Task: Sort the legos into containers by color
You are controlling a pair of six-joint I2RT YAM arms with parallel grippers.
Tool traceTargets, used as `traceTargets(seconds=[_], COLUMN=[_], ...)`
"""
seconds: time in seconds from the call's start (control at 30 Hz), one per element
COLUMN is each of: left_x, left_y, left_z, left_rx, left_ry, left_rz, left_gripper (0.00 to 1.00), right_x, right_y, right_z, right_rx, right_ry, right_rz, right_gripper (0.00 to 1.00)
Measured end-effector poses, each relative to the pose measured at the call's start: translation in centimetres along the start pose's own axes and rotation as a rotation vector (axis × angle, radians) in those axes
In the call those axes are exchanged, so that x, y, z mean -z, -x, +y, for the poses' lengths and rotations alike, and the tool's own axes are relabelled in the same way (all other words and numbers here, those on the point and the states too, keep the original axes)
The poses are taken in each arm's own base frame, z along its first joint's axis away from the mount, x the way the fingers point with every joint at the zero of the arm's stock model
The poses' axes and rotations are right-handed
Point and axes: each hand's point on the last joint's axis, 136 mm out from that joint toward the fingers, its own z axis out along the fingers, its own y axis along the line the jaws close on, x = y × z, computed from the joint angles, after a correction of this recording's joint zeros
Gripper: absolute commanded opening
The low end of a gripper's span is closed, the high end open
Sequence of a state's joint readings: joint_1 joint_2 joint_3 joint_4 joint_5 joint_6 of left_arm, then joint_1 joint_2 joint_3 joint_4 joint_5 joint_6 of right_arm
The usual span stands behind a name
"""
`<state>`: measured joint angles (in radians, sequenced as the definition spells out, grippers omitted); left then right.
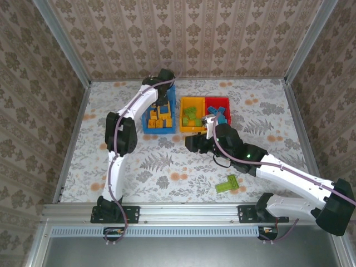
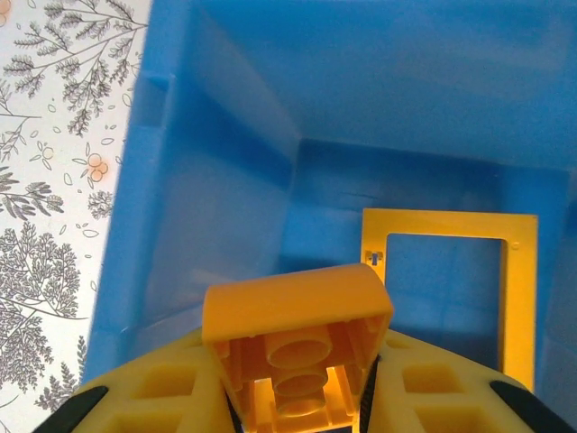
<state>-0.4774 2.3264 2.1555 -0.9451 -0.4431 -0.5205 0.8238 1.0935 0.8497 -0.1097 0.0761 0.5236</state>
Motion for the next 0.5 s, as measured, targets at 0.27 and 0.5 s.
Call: traceTargets(seconds=[0.27,0.5], left_x=[-1.5,-1.5], left_y=[-0.9,-1.4], left_z=[0.0,-0.4], left_rx=[-0.021,-0.049], left_ry=[0.031,0.031], left_rz=[0.028,0.036], left_gripper=[0.42,0.6], right_x=[0.6,0.9], right_y=[-0.5,-0.6], right_z=[-0.4,-0.7], right_rx=[-0.009,-0.025], right_ry=[-0.001,-0.005], right_rz=[-0.002,-0.002], right_gripper=[0.75,0.79])
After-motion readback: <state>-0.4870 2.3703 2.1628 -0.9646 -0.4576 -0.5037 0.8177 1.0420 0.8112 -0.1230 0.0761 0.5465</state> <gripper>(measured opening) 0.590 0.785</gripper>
